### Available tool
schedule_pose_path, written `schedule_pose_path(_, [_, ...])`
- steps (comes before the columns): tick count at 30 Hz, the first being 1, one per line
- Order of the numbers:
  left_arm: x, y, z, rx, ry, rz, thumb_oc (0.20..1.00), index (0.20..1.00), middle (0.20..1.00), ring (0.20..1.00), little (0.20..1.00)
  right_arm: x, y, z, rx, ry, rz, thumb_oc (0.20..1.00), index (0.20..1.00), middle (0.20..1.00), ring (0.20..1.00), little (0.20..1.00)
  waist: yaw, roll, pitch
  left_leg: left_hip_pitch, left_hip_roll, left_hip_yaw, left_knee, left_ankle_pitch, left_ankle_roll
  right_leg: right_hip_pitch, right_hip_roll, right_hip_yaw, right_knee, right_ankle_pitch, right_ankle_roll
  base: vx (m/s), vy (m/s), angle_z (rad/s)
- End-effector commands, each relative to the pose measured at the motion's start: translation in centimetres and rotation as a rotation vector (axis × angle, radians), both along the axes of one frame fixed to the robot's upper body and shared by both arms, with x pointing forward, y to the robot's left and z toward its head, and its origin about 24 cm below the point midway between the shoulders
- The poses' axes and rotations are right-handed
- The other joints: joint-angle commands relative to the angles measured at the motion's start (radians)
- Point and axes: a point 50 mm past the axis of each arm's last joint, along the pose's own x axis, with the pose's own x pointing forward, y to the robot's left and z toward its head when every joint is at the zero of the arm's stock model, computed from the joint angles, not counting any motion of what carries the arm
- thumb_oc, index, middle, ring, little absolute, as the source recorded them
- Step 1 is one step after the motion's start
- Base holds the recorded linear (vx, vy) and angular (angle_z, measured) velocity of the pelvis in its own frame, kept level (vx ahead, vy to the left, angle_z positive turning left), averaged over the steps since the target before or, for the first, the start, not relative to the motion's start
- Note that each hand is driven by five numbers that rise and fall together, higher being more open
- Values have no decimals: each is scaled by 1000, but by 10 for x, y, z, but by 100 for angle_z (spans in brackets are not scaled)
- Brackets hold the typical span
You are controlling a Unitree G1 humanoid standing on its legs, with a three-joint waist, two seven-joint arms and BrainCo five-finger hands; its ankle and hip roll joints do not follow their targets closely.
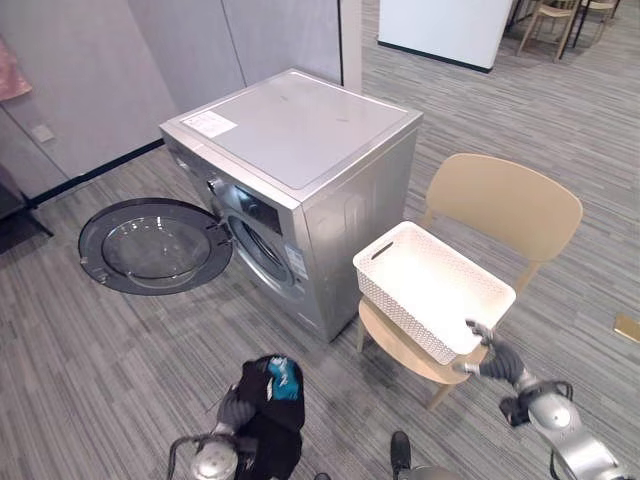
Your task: Grab the laundry basket,head to the washer,open it,put in the laundry and shut it.
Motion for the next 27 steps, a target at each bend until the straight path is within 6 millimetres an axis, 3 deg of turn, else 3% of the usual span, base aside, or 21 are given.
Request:
schedule_pose_path(1, [39, 6, 24, -26, -169, 32, 200, 200, 200, 200, 200, 24, 31, 16, 45, -105, 118, 1000, 1000, 1000, 1000, 1000, 15, -52, 19, -56, -30, -63, -3, -19, -15, 88, -41, 6, 48, -231, 86, -10, -30, 19])
schedule_pose_path(4, [16, 28, 6, 12, -66, 196, 200, 200, 200, 200, 200, 18, 29, -4, 19, -29, 90, 1000, 1000, 1000, 1000, 1000, 39, -56, 49, -81, -31, -84, 45, -27, -12, 85, -42, 2, 67, -244, 76, -33, -35, 9])
schedule_pose_path(10, [15, 35, 2, 15, -70, 325, 200, 200, 200, 200, 200, 28, 35, -7, 50, -58, 32, 1000, 1000, 1000, 1000, 1000, 73, -74, 120, -207, -35, -112, 185, -40, -37, 53, -56, -51, 84, -255, 58, -122, -51, 30])
schedule_pose_path(12, [17, 34, 2, 8, -78, 336, 200, 200, 200, 200, 200, 28, 33, -8, 44, -62, 12, 1000, 1000, 1000, 1000, 1000, 73, -76, 126, -229, -23, -93, 196, -35, -44, 56, -61, -85, 75, -261, 54, -42, -16, 115])
schedule_pose_path(13, [22, 29, 3, -7, -91, 334, 200, 200, 200, 200, 200, 28, 31, -10, 25, -58, -10, 1000, 1000, 1000, 1000, 1000, 78, -74, 133, -245, 13, -16, 178, -13, -44, 68, -72, -147, 56, -262, 56, 18, 56, 108])
schedule_pose_path(15, [25, 24, 1, -1, -83, 326, 200, 200, 200, 200, 200, 29, 30, -14, 4, -53, -37, 1000, 1000, 1000, 1000, 1000, 78, -78, 136, -260, 40, 32, 122, 27, -45, 78, -91, -202, 46, -249, 67, 66, 122, 93])
schedule_pose_path(19, [29, 19, 0, -2, -78, 308, 200, 200, 200, 200, 200, 26, 30, -20, -10, -28, -61, 1000, 1000, 1000, 1000, 1000, 76, -81, 125, -251, 66, 66, 53, 33, -56, 106, -119, -256, 46, -271, 89, 211, 187, 97])
schedule_pose_path(21, [30, 16, 0, 5, -82, 291, 200, 200, 200, 200, 200, 25, 31, -22, -3, -26, -71, 1000, 1000, 1000, 1000, 1000, 74, -86, 119, -254, 60, 62, 62, 34, -52, 121, -128, -269, 44, -271, 99, 188, 153, 66])
schedule_pose_path(24, [29, 18, -1, 18, -70, 290, 200, 200, 200, 200, 200, 25, 41, -26, 30, -12, -71, 1000, 1000, 1000, 1000, 1000, 83, -118, 108, -268, 24, 36, 113, -3, -27, 132, -169, -253, 88, -285, 112, 286, 246, 45])
schedule_pose_path(27, [40, 26, 9, 49, -103, 252, 200, 200, 200, 200, 200, 30, 53, -24, 54, -23, -55, 1000, 1000, 1000, 1000, 1000, 102, -146, 129, -274, -12, 13, 181, -62, 8, 96, -221, -226, 239, -282, 120, 225, 225, 8])
